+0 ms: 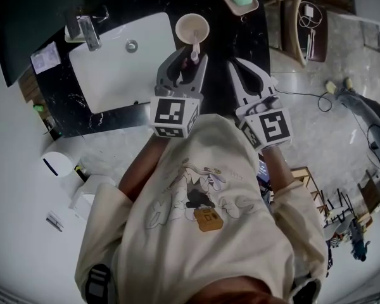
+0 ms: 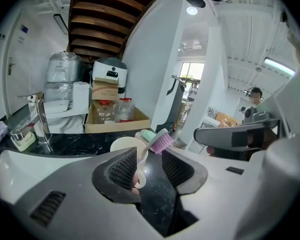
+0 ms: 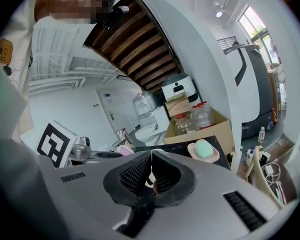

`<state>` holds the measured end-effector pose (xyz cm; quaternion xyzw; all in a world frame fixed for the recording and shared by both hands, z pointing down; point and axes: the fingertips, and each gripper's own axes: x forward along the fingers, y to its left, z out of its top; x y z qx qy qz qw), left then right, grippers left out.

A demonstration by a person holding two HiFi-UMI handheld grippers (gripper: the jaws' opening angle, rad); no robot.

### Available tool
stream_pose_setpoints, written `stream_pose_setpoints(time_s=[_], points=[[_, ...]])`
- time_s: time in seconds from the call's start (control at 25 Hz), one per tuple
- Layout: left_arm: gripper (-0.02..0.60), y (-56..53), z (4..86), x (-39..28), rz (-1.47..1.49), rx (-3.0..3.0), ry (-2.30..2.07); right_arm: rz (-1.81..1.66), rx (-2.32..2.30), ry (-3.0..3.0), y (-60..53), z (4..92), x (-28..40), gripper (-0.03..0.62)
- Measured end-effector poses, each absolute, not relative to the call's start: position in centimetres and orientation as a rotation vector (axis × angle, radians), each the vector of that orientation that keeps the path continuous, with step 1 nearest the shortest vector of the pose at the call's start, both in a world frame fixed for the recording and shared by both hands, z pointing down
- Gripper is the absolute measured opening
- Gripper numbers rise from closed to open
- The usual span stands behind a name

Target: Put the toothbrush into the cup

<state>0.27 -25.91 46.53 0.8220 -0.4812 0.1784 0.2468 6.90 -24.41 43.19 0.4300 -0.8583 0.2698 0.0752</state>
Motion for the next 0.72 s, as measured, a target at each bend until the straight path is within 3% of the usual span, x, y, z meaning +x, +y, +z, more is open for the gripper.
stream_pose_setpoints(time_s=[0.72], points=[[0.164, -23.4, 45.2, -0.6, 0.465, 2.272, -1.303, 0.782, 1.311, -2.585, -22.0, 42.2, 6.3, 0.018]])
